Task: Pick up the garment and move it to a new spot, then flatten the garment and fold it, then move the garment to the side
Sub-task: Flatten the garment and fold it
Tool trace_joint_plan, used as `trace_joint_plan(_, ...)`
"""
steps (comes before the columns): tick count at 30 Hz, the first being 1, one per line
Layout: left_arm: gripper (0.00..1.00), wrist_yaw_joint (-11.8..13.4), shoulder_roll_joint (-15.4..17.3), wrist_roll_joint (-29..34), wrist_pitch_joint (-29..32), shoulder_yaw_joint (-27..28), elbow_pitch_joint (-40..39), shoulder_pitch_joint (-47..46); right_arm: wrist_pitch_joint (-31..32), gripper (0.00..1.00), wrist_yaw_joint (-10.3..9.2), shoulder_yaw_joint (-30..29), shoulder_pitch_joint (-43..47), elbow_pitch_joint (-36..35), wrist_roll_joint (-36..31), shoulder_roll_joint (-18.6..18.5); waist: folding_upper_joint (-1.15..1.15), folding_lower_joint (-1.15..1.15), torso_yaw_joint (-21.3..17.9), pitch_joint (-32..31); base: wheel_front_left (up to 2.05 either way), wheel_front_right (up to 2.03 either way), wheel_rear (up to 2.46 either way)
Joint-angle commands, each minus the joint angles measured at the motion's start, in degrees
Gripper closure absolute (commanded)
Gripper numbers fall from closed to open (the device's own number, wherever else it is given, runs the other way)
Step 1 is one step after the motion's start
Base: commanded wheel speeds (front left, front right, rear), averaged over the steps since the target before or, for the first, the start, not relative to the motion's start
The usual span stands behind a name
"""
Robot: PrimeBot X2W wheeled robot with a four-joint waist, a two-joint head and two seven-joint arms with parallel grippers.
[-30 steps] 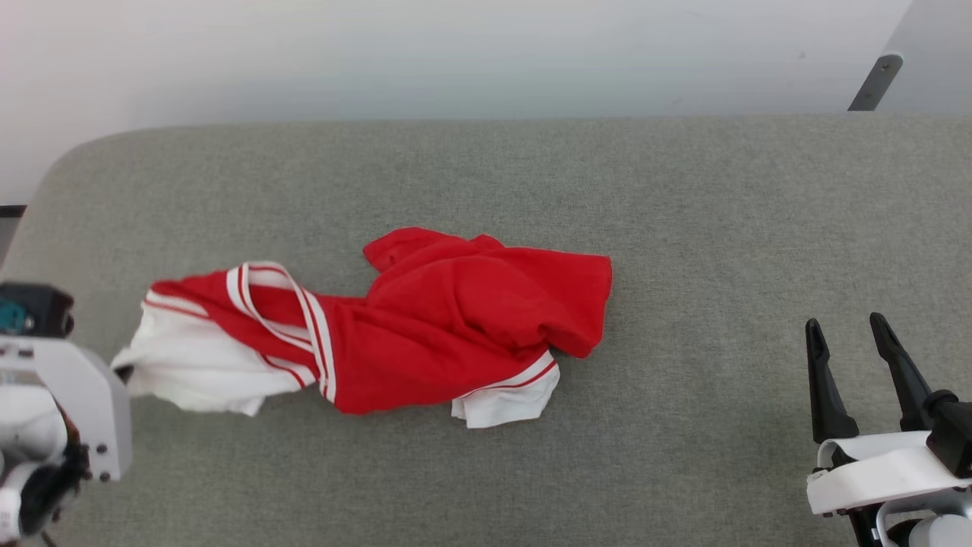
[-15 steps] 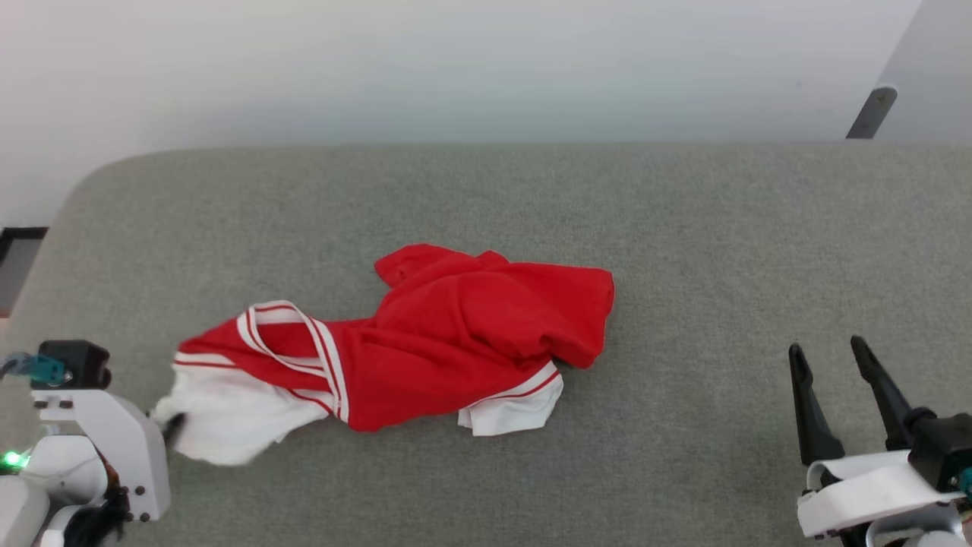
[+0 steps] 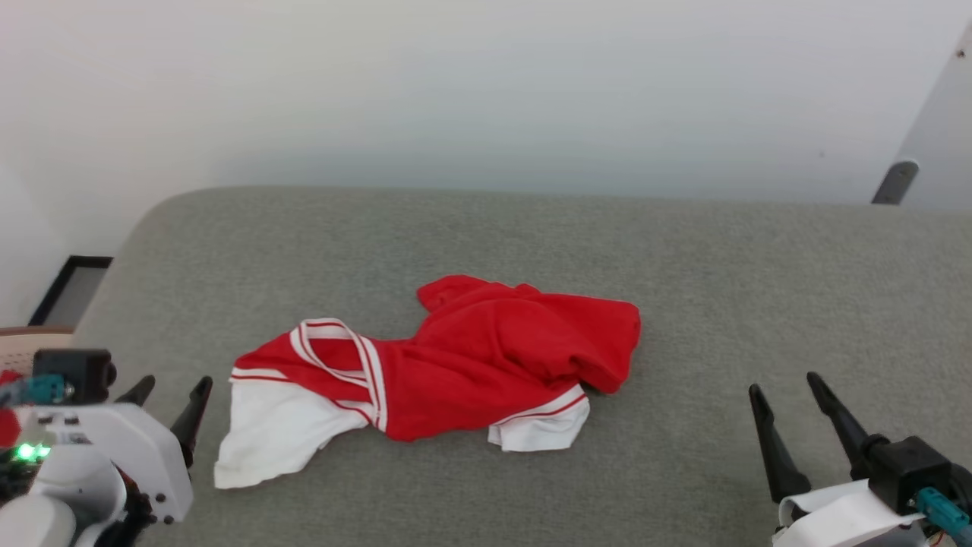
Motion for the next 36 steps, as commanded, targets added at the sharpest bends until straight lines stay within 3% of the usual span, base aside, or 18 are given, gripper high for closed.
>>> trace_joint_plan(1, 0.00, 0.54, -0.36, 1.18, -2.34, 0.32, -0.96, 1.46, -0.04, 0.00, -0.04, 0.79, 0.81, 0.45, 0.76, -0.25, 0.00, 0.00, 1.83, -1.51, 0.00, 0.00, 0.00)
trace_joint_plan(9, 0.00, 3.32, -3.12, 2.69, -12.22, 2.08, -3.01, 6.91, 0.54, 0.00, -0.04, 3.61, 0.82, 2.23, 2.07, -0.80, 0.00, 0.00, 5.61, -3.33, 0.00, 0.00, 0.00)
trace_joint_plan(18, 0.00, 5.72, -7.61, 5.09, -23.40, 2.79, -1.56, 11.28, 5.68, 0.00, -0.04, 6.92, -0.91, 4.69, 5.04, -0.79, 0.00, 0.00, 10.69, -4.01, 0.00, 0.00, 0.00)
trace_joint_plan(29, 0.00, 5.00, -12.47, 6.74, -28.56, 2.08, 0.74, 12.25, 16.41, 0.00, -0.04, 8.20, -2.79, 9.62, 7.70, 0.19, 0.00, 0.00, 17.78, -3.94, 0.00, 0.00, 0.00)
trace_joint_plan(36, 0.00, 5.07, -15.16, 8.81, -29.50, 3.70, 1.09, 13.29, 21.33, 0.00, -0.04, 5.46, -4.90, 14.13, 6.27, 0.65, 0.00, 0.00, 21.19, -2.95, 0.00, 0.00, 0.00)
